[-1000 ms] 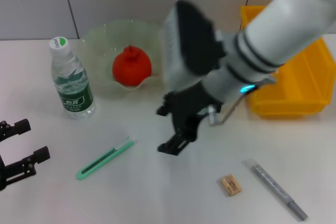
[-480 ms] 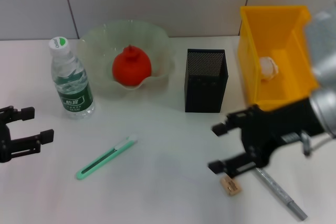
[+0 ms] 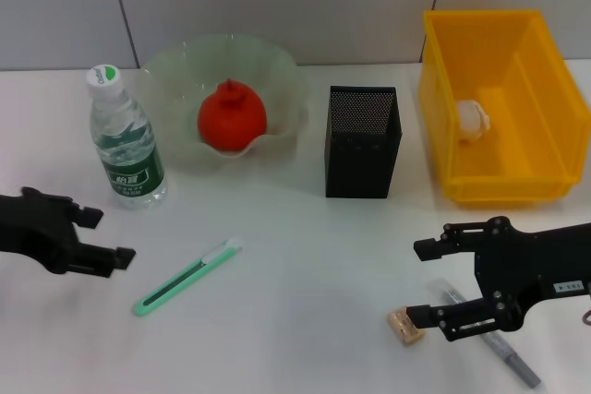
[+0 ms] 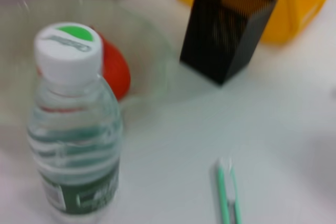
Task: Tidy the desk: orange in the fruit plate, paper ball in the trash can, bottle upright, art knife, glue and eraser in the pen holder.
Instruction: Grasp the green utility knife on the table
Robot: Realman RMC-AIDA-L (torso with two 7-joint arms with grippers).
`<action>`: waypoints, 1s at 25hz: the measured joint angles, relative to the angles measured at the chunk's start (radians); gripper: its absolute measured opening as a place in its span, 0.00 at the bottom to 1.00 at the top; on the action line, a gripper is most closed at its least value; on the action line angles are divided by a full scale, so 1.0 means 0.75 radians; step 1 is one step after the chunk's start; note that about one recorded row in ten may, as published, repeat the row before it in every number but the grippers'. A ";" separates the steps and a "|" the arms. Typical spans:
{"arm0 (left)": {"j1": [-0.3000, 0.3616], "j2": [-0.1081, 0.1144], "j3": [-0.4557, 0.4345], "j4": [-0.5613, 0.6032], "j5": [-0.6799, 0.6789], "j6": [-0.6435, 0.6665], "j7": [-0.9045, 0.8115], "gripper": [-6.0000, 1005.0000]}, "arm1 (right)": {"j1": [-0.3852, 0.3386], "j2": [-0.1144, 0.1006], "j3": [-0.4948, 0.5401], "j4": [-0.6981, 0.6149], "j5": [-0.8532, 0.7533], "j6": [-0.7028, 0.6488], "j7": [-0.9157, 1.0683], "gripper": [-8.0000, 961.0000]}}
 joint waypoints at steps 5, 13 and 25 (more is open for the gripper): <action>-0.082 -0.006 0.278 0.088 0.175 -0.015 -0.283 0.75 | 0.005 0.000 0.024 0.043 0.001 -0.001 -0.042 0.86; -0.193 -0.017 0.692 0.089 0.381 -0.032 -0.589 0.75 | 0.016 0.001 0.025 0.078 0.012 0.006 -0.081 0.86; -0.214 -0.017 0.805 -0.147 0.411 -0.257 -0.690 0.74 | 0.052 0.000 0.026 0.172 0.028 0.001 -0.150 0.86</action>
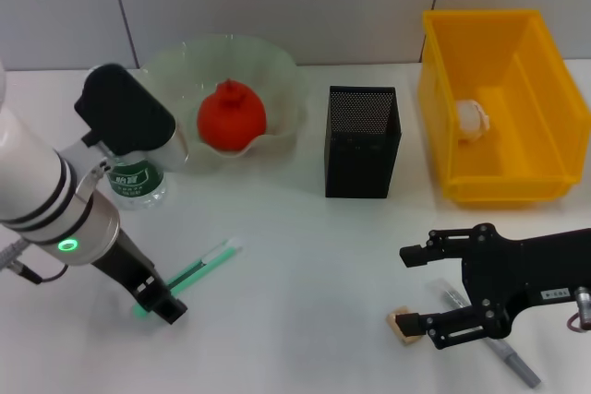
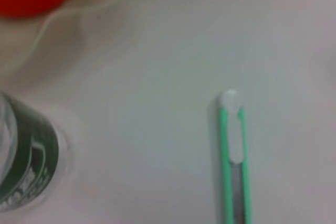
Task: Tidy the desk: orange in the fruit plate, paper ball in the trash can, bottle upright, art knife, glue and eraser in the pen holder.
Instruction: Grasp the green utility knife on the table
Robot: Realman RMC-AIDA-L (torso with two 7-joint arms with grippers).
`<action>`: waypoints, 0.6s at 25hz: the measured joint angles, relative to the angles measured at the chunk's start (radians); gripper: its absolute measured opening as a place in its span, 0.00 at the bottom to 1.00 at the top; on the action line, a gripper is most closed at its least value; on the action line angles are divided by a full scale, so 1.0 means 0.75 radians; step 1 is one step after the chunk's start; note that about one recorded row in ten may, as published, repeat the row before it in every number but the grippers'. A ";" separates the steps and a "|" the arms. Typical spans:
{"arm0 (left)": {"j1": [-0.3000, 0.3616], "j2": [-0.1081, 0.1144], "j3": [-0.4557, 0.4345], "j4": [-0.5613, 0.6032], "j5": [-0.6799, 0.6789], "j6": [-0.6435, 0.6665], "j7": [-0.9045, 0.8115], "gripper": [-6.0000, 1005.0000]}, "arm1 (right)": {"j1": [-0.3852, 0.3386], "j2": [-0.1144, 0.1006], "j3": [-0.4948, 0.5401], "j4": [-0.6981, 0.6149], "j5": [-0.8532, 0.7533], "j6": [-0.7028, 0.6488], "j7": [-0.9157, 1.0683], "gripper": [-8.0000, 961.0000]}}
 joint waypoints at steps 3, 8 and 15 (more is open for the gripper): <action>-0.010 0.001 0.001 -0.066 0.019 -0.047 0.004 0.73 | 0.004 0.000 0.000 0.008 0.004 0.000 -0.006 0.86; -0.024 0.001 0.013 -0.095 0.025 -0.071 0.007 0.73 | 0.009 0.000 0.000 0.015 0.005 -0.001 -0.007 0.86; -0.047 0.001 0.019 -0.089 0.036 -0.029 -0.001 0.73 | 0.009 0.000 0.001 0.030 0.005 0.008 -0.008 0.86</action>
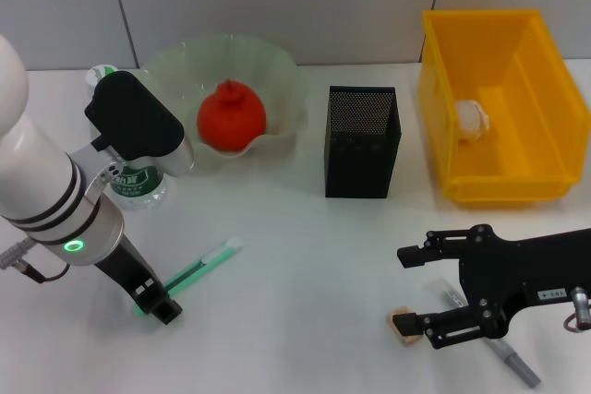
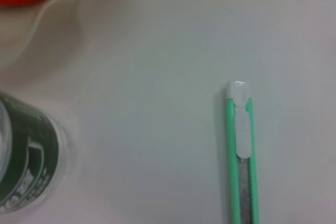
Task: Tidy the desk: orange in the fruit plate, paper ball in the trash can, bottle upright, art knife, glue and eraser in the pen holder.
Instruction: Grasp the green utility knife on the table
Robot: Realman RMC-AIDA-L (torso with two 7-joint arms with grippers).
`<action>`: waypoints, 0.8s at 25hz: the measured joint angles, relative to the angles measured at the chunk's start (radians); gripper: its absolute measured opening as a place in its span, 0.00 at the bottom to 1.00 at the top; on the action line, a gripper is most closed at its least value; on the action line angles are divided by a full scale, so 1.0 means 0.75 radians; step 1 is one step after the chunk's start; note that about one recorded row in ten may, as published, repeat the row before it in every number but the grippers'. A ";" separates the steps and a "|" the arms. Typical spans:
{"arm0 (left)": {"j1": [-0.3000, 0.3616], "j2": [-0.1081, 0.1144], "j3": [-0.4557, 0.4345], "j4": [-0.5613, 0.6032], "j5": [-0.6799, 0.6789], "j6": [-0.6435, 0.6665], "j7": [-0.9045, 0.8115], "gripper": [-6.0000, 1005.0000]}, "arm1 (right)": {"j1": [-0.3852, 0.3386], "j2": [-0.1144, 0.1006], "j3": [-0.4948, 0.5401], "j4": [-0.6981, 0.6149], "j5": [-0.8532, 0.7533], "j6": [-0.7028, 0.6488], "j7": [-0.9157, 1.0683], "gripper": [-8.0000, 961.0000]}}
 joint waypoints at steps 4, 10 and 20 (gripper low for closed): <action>-0.007 0.000 -0.002 0.040 0.002 0.033 -0.010 0.67 | 0.003 0.000 0.012 0.005 0.000 0.001 -0.001 0.86; -0.005 0.002 -0.013 0.110 0.004 0.074 -0.020 0.59 | 0.006 -0.001 0.015 0.013 0.000 0.002 -0.002 0.86; -0.038 0.000 -0.010 0.047 0.034 0.080 -0.028 0.58 | 0.016 -0.002 0.015 0.017 -0.003 0.006 -0.002 0.86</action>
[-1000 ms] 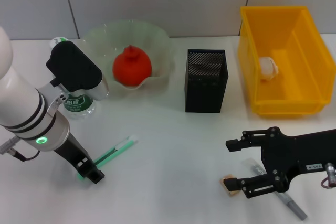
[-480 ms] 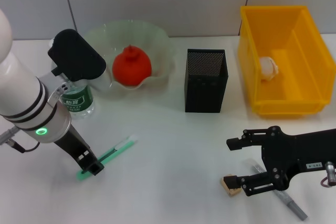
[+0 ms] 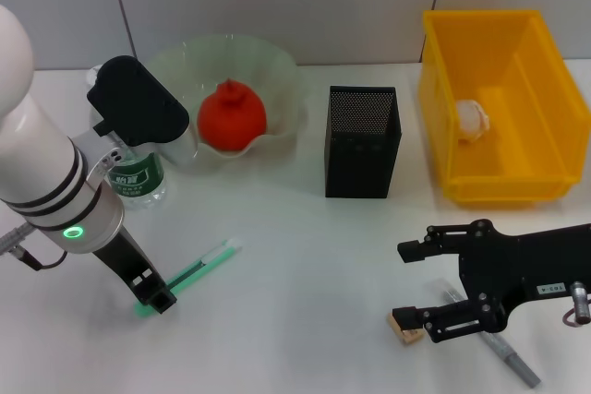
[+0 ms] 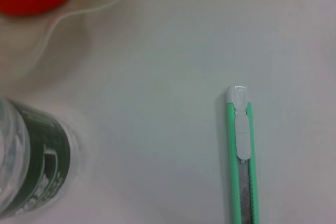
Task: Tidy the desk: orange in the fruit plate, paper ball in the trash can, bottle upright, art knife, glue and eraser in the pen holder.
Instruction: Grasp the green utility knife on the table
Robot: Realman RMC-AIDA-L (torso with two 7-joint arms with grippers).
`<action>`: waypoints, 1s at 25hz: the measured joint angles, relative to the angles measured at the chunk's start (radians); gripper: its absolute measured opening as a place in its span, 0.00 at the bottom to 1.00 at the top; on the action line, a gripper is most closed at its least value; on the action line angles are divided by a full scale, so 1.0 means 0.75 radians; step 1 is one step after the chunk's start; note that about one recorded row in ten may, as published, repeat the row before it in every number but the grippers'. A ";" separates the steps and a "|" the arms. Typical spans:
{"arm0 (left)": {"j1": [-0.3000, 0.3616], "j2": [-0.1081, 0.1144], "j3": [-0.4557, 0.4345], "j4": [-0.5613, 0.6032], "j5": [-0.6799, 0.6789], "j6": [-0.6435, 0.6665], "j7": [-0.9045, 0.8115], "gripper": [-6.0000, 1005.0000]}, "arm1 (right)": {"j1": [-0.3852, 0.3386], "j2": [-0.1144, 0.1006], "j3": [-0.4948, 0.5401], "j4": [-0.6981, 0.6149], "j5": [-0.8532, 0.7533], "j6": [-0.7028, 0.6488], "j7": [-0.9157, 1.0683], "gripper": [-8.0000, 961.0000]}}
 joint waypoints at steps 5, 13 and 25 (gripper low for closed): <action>-0.005 0.000 0.003 -0.007 0.001 0.000 -0.007 0.57 | 0.007 0.000 0.000 0.018 0.000 0.000 -0.002 0.86; -0.013 -0.002 0.008 -0.031 0.000 0.000 -0.016 0.56 | 0.009 0.000 0.000 0.030 0.001 0.000 -0.016 0.86; -0.020 -0.002 0.009 -0.047 0.000 -0.019 -0.022 0.53 | 0.012 0.000 0.001 0.046 0.002 0.000 -0.017 0.86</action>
